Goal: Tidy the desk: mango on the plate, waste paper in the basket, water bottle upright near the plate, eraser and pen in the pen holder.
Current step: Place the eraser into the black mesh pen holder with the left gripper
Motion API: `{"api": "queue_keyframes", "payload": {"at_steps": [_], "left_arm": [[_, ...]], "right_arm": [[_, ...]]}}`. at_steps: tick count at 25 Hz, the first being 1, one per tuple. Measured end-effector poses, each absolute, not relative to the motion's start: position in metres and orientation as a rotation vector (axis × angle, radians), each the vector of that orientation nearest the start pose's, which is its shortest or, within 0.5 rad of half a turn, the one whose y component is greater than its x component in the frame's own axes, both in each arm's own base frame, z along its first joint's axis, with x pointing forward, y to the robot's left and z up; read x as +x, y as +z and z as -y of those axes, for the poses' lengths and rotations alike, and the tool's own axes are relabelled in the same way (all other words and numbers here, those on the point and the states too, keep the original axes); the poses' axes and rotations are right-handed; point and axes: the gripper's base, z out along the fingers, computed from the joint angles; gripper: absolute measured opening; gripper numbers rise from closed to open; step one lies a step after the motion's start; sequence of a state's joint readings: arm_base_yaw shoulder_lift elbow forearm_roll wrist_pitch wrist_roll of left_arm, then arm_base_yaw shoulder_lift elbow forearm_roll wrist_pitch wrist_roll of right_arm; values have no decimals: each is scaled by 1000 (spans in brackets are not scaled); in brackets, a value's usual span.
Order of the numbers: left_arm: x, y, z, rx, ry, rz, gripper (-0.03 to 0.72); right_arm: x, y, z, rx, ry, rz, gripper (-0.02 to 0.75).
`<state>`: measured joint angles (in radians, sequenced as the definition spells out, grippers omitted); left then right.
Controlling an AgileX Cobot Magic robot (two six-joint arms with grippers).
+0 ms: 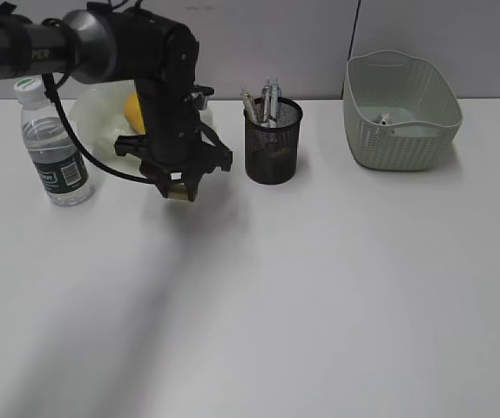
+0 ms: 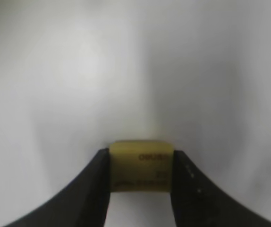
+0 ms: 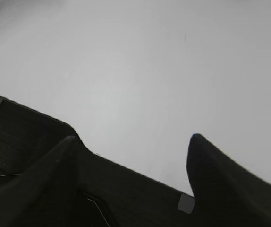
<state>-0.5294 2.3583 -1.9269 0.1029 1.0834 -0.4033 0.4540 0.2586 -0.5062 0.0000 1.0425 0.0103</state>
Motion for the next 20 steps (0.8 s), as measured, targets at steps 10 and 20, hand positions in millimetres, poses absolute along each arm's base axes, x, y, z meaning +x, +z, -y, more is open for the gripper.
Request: {"api": "queue_keyframes", "payload": {"at_steps": [10, 20], "left_arm": [[438, 223, 250, 249, -116, -2818, 298], [434, 291, 262, 217, -401, -2666, 298]], "right_arm": [[32, 276, -16, -504, 243, -2234, 561], [32, 276, -16, -504, 243, -2234, 561]]}}
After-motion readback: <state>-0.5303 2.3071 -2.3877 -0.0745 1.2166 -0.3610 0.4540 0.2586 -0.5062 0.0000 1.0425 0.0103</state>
